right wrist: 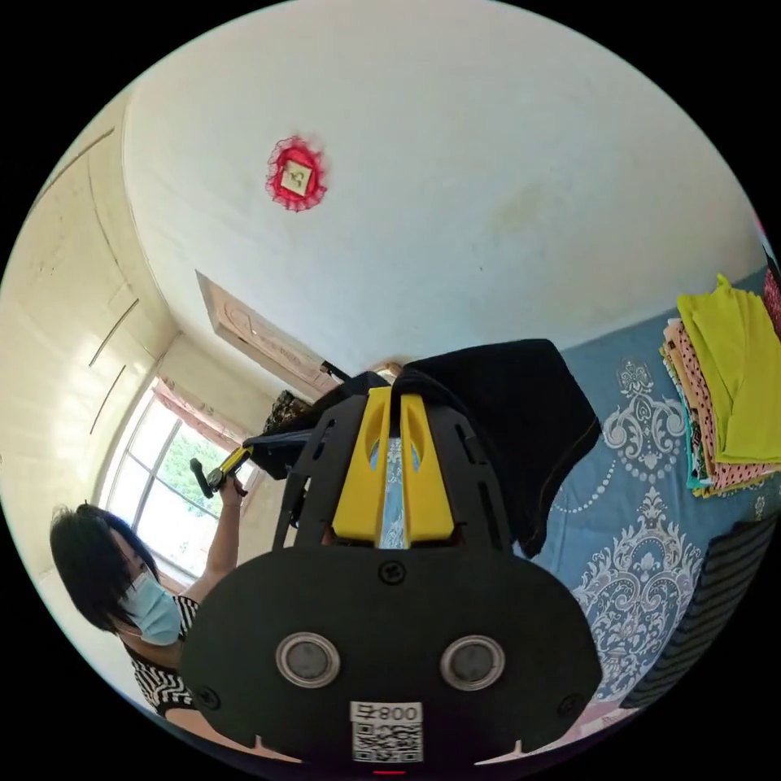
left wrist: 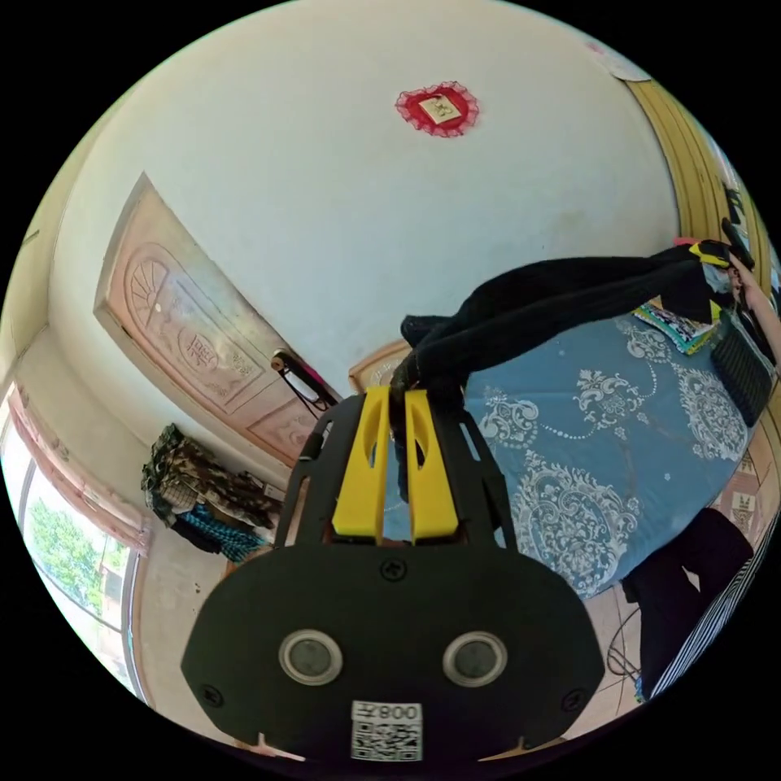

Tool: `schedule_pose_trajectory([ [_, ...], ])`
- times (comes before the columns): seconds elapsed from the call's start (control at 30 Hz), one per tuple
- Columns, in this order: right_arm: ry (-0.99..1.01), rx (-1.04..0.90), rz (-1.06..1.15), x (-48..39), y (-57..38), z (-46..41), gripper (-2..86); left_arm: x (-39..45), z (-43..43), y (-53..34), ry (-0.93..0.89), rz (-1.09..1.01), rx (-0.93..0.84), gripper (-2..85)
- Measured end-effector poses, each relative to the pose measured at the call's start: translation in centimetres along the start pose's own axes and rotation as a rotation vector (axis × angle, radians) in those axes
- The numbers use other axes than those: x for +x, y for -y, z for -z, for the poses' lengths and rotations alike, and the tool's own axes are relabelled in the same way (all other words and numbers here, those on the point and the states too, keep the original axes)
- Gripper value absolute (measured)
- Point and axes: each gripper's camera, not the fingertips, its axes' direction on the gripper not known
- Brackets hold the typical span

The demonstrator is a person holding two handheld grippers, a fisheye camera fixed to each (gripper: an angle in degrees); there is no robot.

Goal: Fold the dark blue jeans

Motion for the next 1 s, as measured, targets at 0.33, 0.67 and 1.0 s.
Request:
schedule_pose_trajectory([
  [0.33, -0.103, -0.423, -0.443, 12.5, -20.9, -15.0, 1.1, 3.0, -15.5, -22.3, -0.175, 0.188, -0.612, 0.9],
  [0.67, -0.217, -0.345, -0.535, 13.8, -26.1, -13.4, 1.6, 3.3, -20.2, -33.4, -0.603, 0.598, -0.653, 2.2],
  [1.0, -0.545, -0.413, -0.343, 14.0, -17.9, -15.3, 8.3, 5.4, -29.3, -26.1, -1.015, 0.568, -0.514, 3.2],
])
